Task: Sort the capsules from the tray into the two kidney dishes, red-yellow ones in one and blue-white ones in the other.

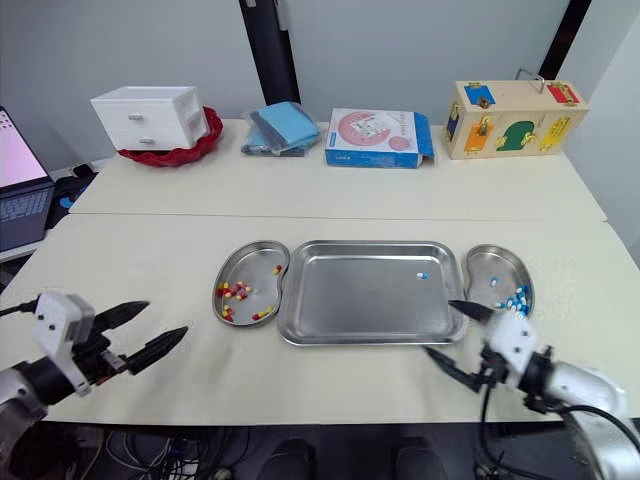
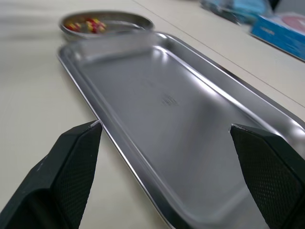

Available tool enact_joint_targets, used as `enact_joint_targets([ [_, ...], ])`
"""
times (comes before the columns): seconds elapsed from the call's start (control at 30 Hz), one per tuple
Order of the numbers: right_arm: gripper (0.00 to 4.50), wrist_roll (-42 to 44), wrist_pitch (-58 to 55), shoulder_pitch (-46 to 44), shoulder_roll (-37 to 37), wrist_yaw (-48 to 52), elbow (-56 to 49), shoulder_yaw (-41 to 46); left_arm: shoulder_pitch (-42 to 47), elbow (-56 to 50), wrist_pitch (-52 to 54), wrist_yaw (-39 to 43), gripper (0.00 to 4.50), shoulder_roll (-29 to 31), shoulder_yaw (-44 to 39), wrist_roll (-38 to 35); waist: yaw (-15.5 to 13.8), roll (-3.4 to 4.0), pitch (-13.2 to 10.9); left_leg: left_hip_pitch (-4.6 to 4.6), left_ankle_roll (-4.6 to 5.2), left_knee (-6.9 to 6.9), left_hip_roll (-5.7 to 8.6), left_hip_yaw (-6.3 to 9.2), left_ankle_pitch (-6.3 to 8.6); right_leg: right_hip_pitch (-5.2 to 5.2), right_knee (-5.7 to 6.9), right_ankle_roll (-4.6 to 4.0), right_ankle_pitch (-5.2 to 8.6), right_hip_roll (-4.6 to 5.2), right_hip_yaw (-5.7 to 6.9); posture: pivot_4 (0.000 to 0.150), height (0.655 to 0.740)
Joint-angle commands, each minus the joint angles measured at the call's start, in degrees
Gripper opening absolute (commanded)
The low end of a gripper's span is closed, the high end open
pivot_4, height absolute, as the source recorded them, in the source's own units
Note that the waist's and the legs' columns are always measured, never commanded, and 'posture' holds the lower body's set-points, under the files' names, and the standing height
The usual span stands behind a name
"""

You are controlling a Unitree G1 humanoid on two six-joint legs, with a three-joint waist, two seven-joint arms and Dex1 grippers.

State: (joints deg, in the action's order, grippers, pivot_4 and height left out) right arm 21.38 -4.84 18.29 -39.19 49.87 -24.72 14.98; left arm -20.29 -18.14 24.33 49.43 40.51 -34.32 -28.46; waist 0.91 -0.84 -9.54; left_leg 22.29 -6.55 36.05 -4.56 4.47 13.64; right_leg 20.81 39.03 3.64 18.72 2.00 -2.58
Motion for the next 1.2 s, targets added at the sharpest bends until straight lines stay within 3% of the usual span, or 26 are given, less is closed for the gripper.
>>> enact_joint_targets([
  [0.03, 4.5, 0.3, 2.35, 3.69, -2.17, 1.9, 4.37, 8.35, -3.86, 1.39, -2.65, 1.49, 4.46, -0.91, -2.39, 0.42, 0.05, -0.02, 0.01, 0.0, 0.0, 0.0, 0.0, 0.0, 0.0, 0.0, 0.0, -0.01, 0.01, 0.0, 0.0, 0.15, 0.7078],
  [0.23, 4.5, 1.72, 2.19, 6.05, -3.95, 3.72, 13.53, 15.12, -9.41, 2.41, -4.53, 1.6, 4.46, -2.56, -3.2, 0.31, 0.51, -0.08, 0.0, 0.0, 0.01, -0.01, -0.02, -0.04, 0.01, 0.03, -0.01, -0.08, 0.06, -0.01, -0.02, 0.15, 0.7078],
  [0.57, 4.5, -0.02, 3.43, 4.97, -4.76, 4.83, 15.8, 15.92, -11.91, -1.15, -7.1, 4.08, 4.46, -3.21, 1.23, 0.9, 0.64, -0.07, 0.0, 0.0, 0.01, -0.01, -0.02, -0.05, 0.01, 0.02, -0.01, -0.34, 0.21, -0.01, -0.06, 0.15, 0.7078],
  [0.73, 4.5, 0.18, 3.24, 9.16, -4.41, 5.66, 12.78, 17.79, -8.35, -6.1, -9.14, 6.69, 4.46, -3.45, 8.47, -0.12, 0.26, -0.05, 0.0, 0.02, 0.0, 0.0, -0.01, -0.06, 0.0, 0.0, -0.01, -0.3, 0.2, -0.01, -0.05, 0.15, 0.7078],
  [0.93, 4.5, -0.29, 3.69, 17.81, -1.61, 5.29, 6.82, 19.94, 0.81, -8.91, -13.9, 9.49, 4.46, -8.27, 18.5, -3.4, 0.39, 0.04, 0.05, 0.02, 0.0, 0.0, -0.01, -0.06, 0.01, -0.03, -0.02, -0.03, 0.06, -0.02, -0.07, 0.15, 0.7078],
  [1.2, 4.5, -0.85, 2.04, 24.74, -1.17, 5.82, 0.76, 20.4, 4.93, -8.18, -15.96, 8.59, 4.46, -10.05, 23.22, -3.18, 0.91, 0.08, 0.08, -0.05, 0.01, -0.02, -0.01, -0.05, 0.01, -0.06, -0.02, -0.03, 0.08, -0.04, -0.11, 0.15, 0.7078],
])
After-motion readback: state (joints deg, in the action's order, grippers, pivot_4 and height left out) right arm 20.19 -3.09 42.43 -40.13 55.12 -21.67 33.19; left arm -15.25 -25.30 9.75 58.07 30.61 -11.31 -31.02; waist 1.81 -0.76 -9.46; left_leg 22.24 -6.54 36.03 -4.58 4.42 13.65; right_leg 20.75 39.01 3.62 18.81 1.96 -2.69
